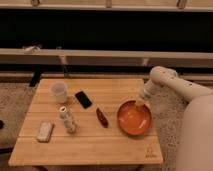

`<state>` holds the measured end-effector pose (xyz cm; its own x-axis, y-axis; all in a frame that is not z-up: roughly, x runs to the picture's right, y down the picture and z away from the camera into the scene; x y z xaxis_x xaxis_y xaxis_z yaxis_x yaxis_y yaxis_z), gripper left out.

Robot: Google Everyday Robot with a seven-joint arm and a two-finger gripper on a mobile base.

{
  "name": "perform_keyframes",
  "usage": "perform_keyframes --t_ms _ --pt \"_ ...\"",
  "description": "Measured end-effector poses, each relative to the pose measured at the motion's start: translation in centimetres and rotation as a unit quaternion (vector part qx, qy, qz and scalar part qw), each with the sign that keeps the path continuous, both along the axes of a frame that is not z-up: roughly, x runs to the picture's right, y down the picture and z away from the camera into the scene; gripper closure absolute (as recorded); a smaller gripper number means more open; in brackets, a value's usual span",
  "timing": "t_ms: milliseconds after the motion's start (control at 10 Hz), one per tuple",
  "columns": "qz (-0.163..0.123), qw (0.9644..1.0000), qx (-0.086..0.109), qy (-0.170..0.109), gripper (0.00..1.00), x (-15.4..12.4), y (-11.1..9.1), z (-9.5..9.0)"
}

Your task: Pick up the ceramic bowl

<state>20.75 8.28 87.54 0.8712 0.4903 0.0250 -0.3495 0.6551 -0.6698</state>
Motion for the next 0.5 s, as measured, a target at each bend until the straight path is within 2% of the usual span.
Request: perform_keyframes --t_ms 400,500 --pt "-0.008 0.9998 -0.011 -0.013 1.00 0.5 -1.4 -1.6" --pt "-0.020 0.9992 -0.018 -0.028 1.00 0.1 -1.7 -2.5"
